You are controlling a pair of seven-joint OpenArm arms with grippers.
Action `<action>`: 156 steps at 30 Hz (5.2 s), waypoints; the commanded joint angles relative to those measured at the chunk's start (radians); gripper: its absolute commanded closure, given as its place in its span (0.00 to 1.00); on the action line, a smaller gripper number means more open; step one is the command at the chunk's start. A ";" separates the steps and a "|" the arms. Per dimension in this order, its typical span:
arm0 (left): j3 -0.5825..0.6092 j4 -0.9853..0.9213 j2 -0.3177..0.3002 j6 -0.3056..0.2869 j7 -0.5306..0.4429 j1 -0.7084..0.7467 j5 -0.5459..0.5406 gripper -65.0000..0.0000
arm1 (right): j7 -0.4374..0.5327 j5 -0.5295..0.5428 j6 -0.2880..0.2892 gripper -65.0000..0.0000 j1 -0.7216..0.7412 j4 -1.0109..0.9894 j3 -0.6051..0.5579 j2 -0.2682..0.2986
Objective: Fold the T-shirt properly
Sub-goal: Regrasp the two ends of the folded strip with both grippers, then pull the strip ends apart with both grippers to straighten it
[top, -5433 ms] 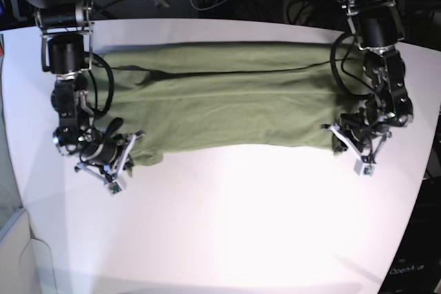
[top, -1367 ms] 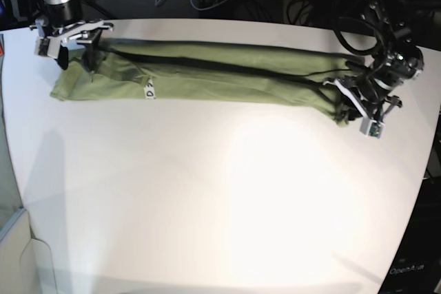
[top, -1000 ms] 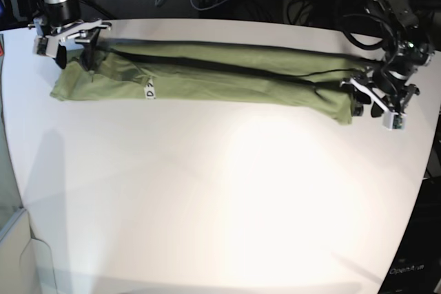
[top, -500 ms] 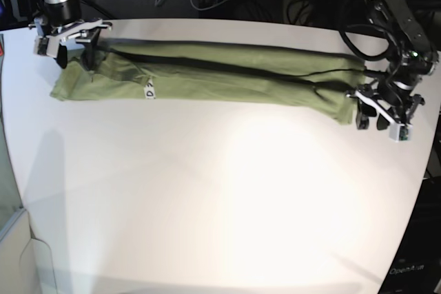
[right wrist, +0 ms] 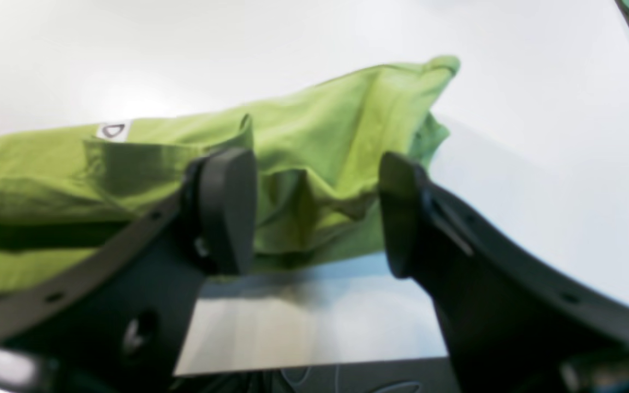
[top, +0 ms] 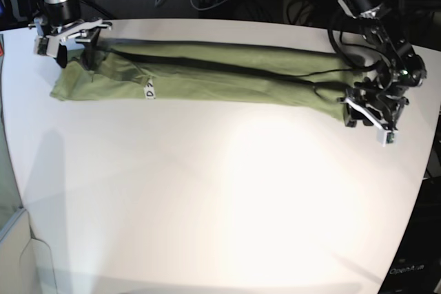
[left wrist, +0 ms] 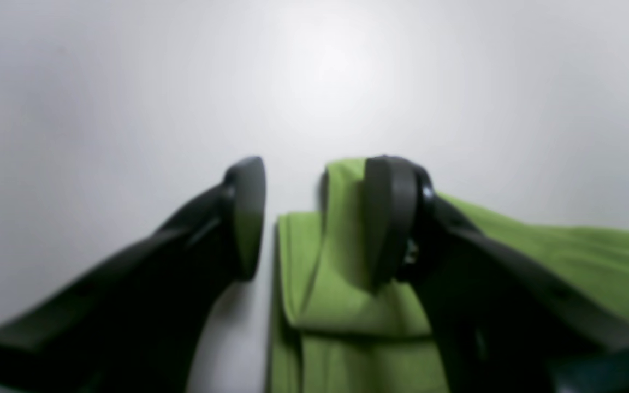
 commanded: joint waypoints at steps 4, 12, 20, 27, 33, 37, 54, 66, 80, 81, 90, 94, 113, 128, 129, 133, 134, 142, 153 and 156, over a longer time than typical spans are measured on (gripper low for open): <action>0.035 -0.017 -0.002 -0.002 -0.022 -0.026 -0.013 0.57 | 0.029 0.015 0.003 0.45 -0.004 0.017 0.004 0.006; 0.036 -0.014 0.020 -0.002 -0.019 -0.027 -0.011 0.57 | 0.026 0.015 0.003 0.45 -0.002 0.017 0.001 0.026; 0.030 -0.008 0.020 -0.002 -0.012 -0.020 -0.011 0.57 | 0.026 0.016 0.003 0.45 -0.002 0.017 0.001 0.026; 0.030 -0.016 0.018 -0.002 -0.012 -0.004 -0.011 0.57 | 0.026 0.016 0.003 0.45 -0.002 0.017 -0.001 0.026; 0.030 -0.017 0.020 -0.002 -0.013 -0.003 -0.011 0.57 | 0.026 0.016 0.003 0.45 -0.002 0.017 -0.001 0.026; 0.030 -0.017 0.020 -0.002 -0.013 -0.004 -0.011 0.79 | 0.027 0.016 0.003 0.45 -0.002 0.017 -0.001 0.026; 0.030 0.244 0.089 -0.002 -0.012 0.122 -0.020 0.97 | 0.026 0.016 0.003 0.45 0.018 0.017 0.001 0.026; 0.006 0.287 0.060 -0.002 -0.025 0.251 -0.159 0.97 | 0.027 0.016 0.003 0.45 0.034 0.017 0.005 0.026; 0.007 0.294 -0.039 -0.002 -0.045 0.307 -0.356 0.97 | 0.026 0.016 0.003 0.45 0.039 0.017 0.004 0.026; 0.007 0.304 -0.034 -0.002 -0.062 0.313 -0.349 0.97 | 0.027 0.016 0.003 0.45 0.039 0.017 0.004 0.026; 0.007 0.351 -0.029 -0.002 -0.156 0.396 -0.317 0.97 | 0.031 0.016 0.003 0.45 0.041 0.017 0.005 0.026; 0.009 0.348 -0.035 -0.002 -0.199 0.425 -0.315 0.97 | 0.031 0.021 0.003 0.45 0.041 0.017 0.005 0.026; 0.013 0.304 0.001 -0.002 -0.211 0.366 -0.143 0.97 | 0.026 0.015 0.003 0.99 0.028 0.017 -0.015 0.028; 0.039 0.296 -0.003 -0.002 -0.203 0.419 -0.103 0.97 | 0.026 0.015 0.003 0.99 0.034 0.017 -0.015 0.028; 0.042 0.291 -0.005 -0.002 -0.209 0.429 -0.103 0.97 | 0.026 0.015 0.003 0.99 0.034 0.017 -0.015 0.028; 0.069 0.244 -0.005 -0.002 -0.213 0.432 -0.102 0.97 | 0.026 0.015 0.003 0.99 0.039 0.017 -0.015 0.028; 0.070 0.221 -0.005 -0.002 -0.213 0.425 -0.093 0.97 | 0.026 0.015 0.003 0.99 0.039 0.017 -0.015 0.028; 0.110 0.023 0.009 -0.002 -0.380 0.369 0.058 0.97 | 0.026 0.015 0.003 0.99 0.041 0.017 -0.015 0.028; 0.104 -0.177 0.070 -0.002 -0.397 0.114 0.167 0.97 | 0.024 0.013 0.000 0.99 0.081 0.016 -0.016 0.051; 0.102 -0.175 0.072 -0.002 -0.397 0.096 0.164 0.97 | 0.024 0.013 0.000 0.99 0.090 0.016 -0.016 0.071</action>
